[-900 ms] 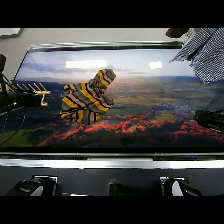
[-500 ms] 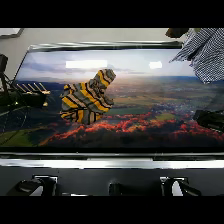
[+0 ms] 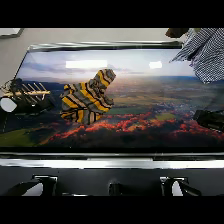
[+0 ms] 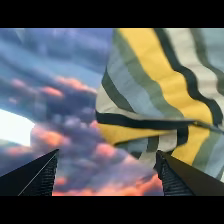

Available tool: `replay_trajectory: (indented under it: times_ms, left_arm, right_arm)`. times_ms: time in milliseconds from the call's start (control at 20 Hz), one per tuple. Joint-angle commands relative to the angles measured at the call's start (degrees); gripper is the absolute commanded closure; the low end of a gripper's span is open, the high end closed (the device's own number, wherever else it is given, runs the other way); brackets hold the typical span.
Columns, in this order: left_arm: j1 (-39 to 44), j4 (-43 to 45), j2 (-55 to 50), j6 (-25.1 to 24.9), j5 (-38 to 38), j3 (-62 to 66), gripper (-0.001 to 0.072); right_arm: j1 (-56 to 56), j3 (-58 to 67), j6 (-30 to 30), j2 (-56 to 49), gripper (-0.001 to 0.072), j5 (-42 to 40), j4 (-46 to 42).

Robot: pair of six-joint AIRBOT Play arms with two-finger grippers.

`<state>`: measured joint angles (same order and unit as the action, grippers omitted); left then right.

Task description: Fold the clothes and pants, and hang the long-sleeved shirts on hangers.

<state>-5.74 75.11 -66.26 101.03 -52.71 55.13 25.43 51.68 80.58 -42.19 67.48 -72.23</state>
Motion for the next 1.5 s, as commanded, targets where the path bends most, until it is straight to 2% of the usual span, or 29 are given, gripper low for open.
replay_trajectory:
  times_ms: [0, 150, 400, 450, 500, 550, 800, 950, 1000, 1050, 1100, 1150, 1250, 1350, 1400, 1450]
  left_arm:
    - [-4.6, -18.4, -9.6, -9.3, 3.1, -1.7, -0.0013]
    - [-3.7, -24.6, -14.6, -12.8, 3.1, -1.7, -0.0013]
    - [-1.2, -25.0, -18.1, -12.8, 3.2, -1.7, -0.0013]
    - [-1.0, -25.0, -18.4, -12.7, 3.3, -1.7, 0.0039]
    - [-0.9, -25.0, -18.7, -12.8, 3.3, -1.7, 0.0281]
    - [-1.0, -25.0, -18.6, -12.9, 2.6, -1.7, 0.0699]
    - [-1.0, -24.5, -16.9, -11.8, -4.6, -1.7, 0.0689]
    - [-1.0, -22.1, -12.0, -11.3, -8.9, -3.6, 0.0689]
    - [-1.0, -20.1, -9.7, -9.9, -9.5, -4.7, 0.0689]
    - [-1.0, -18.3, -6.8, -8.3, -10.3, -6.2, 0.0689]
    - [-1.0, -17.4, -4.1, -7.8, -11.1, -7.9, 0.0689]
    - [-0.9, -17.4, -1.4, -7.8, -12.9, -9.6, 0.0689]
    - [0.0, -17.2, 3.3, -8.0, -16.6, -13.0, 0.0689]
    - [2.2, -16.5, 6.9, -8.0, -18.3, -15.7, 0.0689]
    - [3.5, -16.3, 8.0, -7.9, -18.3, -16.6, 0.0689]
    - [4.5, -16.3, 8.5, -7.3, -18.3, -17.0, 0.069]
  right_arm:
    - [0.0, 0.0, 0.0, 0.0, 0.0685, 0.0, 0.0]
    - [0.0, 0.0, 0.0, 0.0, 0.0685, 0.0, 0.0]
    - [0.0, 0.0, 0.0, 0.0, 0.0685, 0.0, 0.0]
    - [0.0, 0.0, 0.0, 0.0, 0.0685, 0.0, 0.0]
    - [0.0, 0.0, 0.0, 0.0, 0.0685, 0.0, 0.0]
    - [0.0, 0.0, 0.0, 0.0, 0.0685, -0.2, 0.0]
    - [0.0, 0.0, 0.0, 0.0, 0.0685, -0.2, 0.3]
    - [0.0, 0.0, 0.4, 0.0, 0.0684, -0.4, 0.9]
    - [0.0, 0.0, 2.2, 0.0, 0.0682, 0.4, 2.0]
    - [0.0, 0.0, 4.6, 0.0, 0.0608, 2.2, 3.4]
    - [0.0, -0.1, 5.4, -0.5, 0.044, 5.2, 6.1]
    - [0.0, -0.6, 5.0, -1.2, 0.0357, 8.6, 9.9]
    - [-0.2, -5.0, 3.2, -1.8, 0.0351, 12.0, 22.3]
    - [-6.5, -11.7, 2.6, -0.8, 0.0332, 7.5, 28.7]
    - [-13.2, -14.8, 3.3, -0.7, 0.0273, 2.7, 29.0]
    - [-20.7, -17.4, 5.6, -0.7, 0.0152, -4.0, 29.0]
